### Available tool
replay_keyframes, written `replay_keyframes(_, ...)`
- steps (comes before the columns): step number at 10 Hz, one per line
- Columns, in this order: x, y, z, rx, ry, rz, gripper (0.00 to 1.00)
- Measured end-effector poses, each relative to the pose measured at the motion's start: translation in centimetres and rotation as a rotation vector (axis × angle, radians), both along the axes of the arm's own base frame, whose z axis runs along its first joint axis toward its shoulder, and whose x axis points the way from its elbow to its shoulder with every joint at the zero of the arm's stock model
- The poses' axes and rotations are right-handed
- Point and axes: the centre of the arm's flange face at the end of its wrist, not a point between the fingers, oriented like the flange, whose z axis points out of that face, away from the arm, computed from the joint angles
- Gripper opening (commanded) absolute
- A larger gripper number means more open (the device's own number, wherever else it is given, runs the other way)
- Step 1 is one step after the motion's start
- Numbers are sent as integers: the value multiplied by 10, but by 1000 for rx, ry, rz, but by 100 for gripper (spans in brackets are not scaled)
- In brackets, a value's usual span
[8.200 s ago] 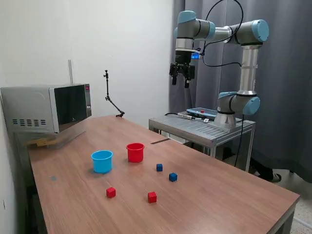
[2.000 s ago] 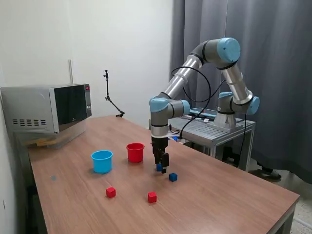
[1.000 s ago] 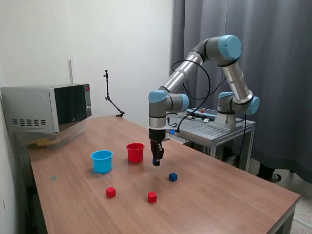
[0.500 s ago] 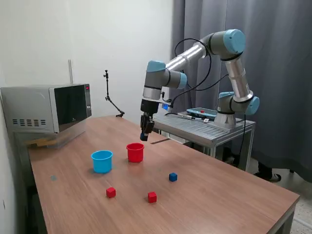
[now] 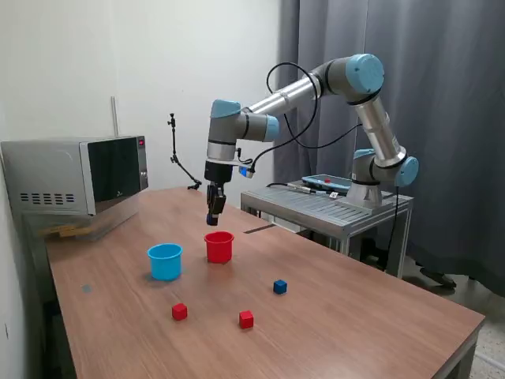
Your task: Place red objects in the red bin, and blue objects in the blue bin.
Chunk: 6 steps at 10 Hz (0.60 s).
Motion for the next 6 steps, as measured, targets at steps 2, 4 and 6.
replay_keyframes(2, -13, 14, -9, 1, -22, 33, 0)
replay_keyframes(4, -29, 27, -2, 8, -1, 46, 0)
replay_keyframes(6, -44, 47, 4, 15, 27, 34, 0)
